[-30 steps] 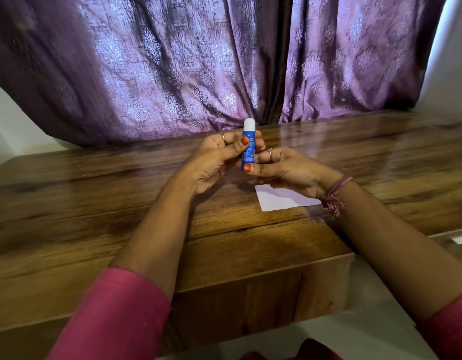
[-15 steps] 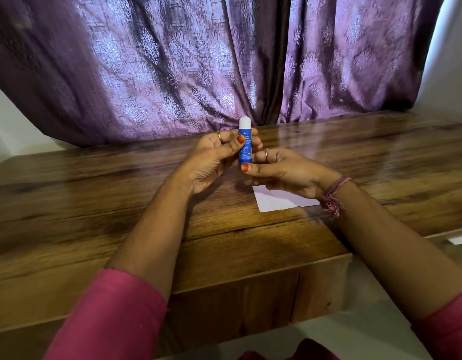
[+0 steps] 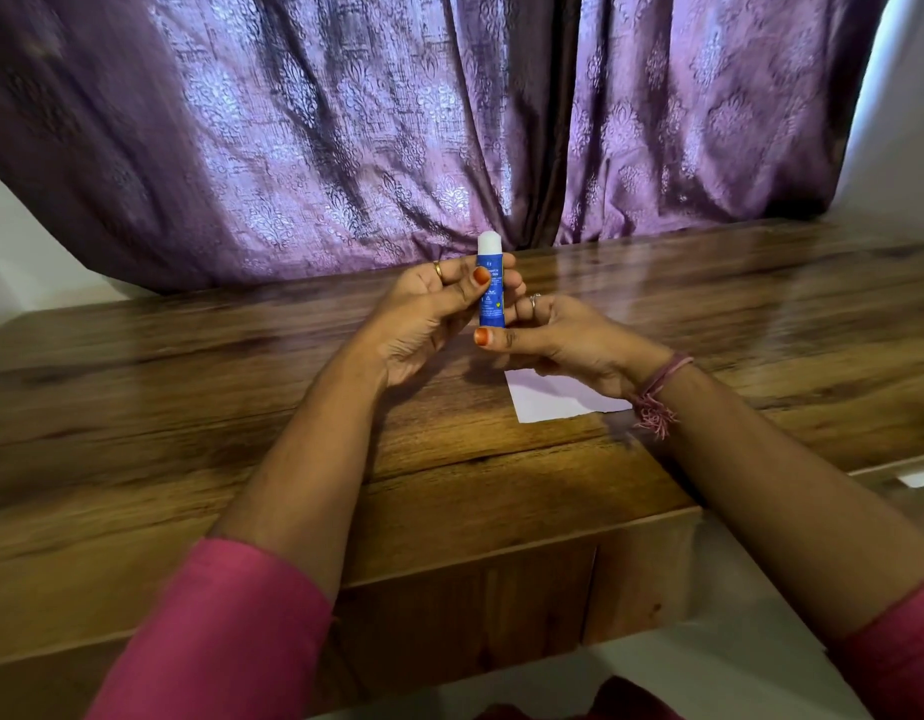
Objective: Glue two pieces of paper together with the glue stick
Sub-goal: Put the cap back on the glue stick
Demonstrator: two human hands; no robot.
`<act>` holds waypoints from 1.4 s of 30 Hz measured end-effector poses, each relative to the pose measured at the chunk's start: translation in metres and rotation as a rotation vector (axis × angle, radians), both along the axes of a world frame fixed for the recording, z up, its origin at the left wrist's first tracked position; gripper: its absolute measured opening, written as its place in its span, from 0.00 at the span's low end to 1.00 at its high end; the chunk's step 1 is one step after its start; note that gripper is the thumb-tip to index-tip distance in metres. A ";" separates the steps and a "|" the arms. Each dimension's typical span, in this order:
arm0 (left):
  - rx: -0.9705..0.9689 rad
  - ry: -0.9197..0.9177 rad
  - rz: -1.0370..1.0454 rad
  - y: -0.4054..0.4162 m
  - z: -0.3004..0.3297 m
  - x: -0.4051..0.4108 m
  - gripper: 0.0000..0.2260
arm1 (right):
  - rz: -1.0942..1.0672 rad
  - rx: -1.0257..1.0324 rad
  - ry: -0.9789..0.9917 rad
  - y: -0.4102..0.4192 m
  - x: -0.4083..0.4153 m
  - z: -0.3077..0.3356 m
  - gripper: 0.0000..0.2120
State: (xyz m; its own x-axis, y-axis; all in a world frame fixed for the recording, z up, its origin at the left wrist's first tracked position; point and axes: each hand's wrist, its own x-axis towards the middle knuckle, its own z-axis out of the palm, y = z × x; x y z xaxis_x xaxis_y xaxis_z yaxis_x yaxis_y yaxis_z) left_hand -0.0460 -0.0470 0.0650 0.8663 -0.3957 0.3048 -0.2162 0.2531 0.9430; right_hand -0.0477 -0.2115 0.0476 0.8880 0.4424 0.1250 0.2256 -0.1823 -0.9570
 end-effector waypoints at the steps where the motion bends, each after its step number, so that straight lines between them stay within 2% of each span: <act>1: 0.005 0.003 0.003 0.000 0.000 0.000 0.10 | 0.022 -0.027 0.013 -0.001 -0.001 0.000 0.04; 6: 0.058 -0.017 0.038 0.001 -0.002 0.000 0.10 | 0.081 0.010 0.052 -0.005 0.001 0.002 0.08; 9: 0.064 -0.014 0.026 0.002 -0.002 0.000 0.10 | 0.028 0.065 0.027 -0.002 -0.001 0.002 0.16; 13: 0.035 -0.011 0.013 0.001 -0.002 0.001 0.10 | -0.057 0.073 -0.030 0.002 0.000 0.000 0.19; 18: -0.010 0.022 -0.005 0.002 -0.003 0.003 0.10 | -0.053 0.027 -0.059 0.005 0.000 -0.003 0.12; 22: 0.020 -0.004 0.021 0.004 -0.005 0.005 0.10 | 0.029 -0.023 0.046 -0.003 0.001 0.000 0.02; 27: 0.027 -0.022 0.008 0.003 -0.006 0.005 0.09 | 0.019 0.067 0.059 -0.004 0.001 0.000 0.08; 32: -0.015 0.001 0.008 0.002 -0.007 0.007 0.09 | -0.060 0.105 0.009 0.000 0.001 0.000 0.05; 36: -0.017 -0.004 0.017 0.002 -0.008 0.008 0.10 | -0.092 0.157 -0.028 0.002 0.003 -0.003 0.09; 42: -0.019 -0.017 0.035 0.002 -0.009 0.010 0.09 | -0.147 0.170 -0.044 0.003 0.005 -0.004 0.06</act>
